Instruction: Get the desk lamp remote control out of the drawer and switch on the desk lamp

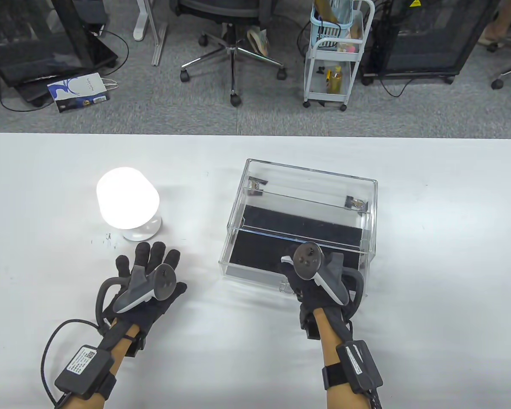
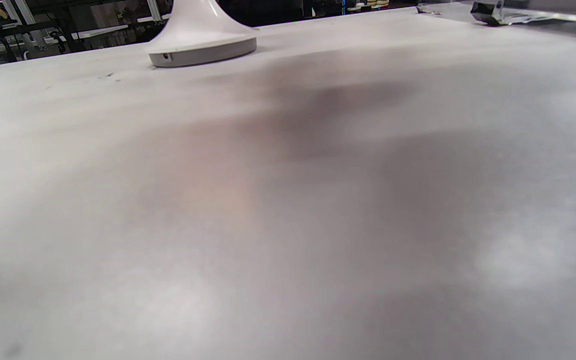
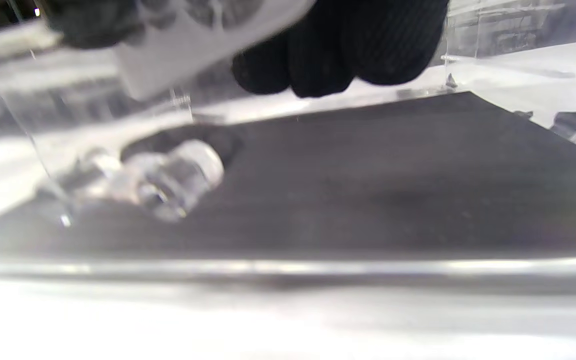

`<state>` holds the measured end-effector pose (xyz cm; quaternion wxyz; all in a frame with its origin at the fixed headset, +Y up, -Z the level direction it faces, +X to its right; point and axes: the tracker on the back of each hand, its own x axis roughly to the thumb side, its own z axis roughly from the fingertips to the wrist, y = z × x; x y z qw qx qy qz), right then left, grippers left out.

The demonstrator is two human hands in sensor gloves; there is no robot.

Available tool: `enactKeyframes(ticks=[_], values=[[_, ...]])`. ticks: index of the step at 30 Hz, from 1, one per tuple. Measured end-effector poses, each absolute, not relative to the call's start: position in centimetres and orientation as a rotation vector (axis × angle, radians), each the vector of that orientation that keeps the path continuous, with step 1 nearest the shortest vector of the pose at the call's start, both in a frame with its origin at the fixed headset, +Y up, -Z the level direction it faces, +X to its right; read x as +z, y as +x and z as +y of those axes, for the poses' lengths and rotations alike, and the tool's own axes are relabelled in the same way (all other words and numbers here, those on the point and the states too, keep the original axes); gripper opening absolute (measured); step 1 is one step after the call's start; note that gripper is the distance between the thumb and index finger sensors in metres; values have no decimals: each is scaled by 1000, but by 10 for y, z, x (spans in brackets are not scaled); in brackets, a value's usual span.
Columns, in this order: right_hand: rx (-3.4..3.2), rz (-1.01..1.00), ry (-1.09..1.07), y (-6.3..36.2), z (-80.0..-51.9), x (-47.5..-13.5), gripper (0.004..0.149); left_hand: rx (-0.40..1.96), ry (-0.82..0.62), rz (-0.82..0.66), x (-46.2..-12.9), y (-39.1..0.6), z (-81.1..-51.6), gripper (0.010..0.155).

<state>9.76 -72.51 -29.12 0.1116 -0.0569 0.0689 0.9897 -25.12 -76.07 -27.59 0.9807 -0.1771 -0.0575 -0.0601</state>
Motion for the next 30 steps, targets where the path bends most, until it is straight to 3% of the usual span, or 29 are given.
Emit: enactKeyframes(ticks=[8,21,30], values=[[2706,284,-253,103,-735,-296,51,-117,-356,-116,-276,-252,-761,75],[2724,186,-294,104,-734,-294,47,-109,-367,-123,-277,-251,-762,75],[2777,-74,-114,98,-685,-270,63,-86,-357,-143,-276,-248,-758,74]])
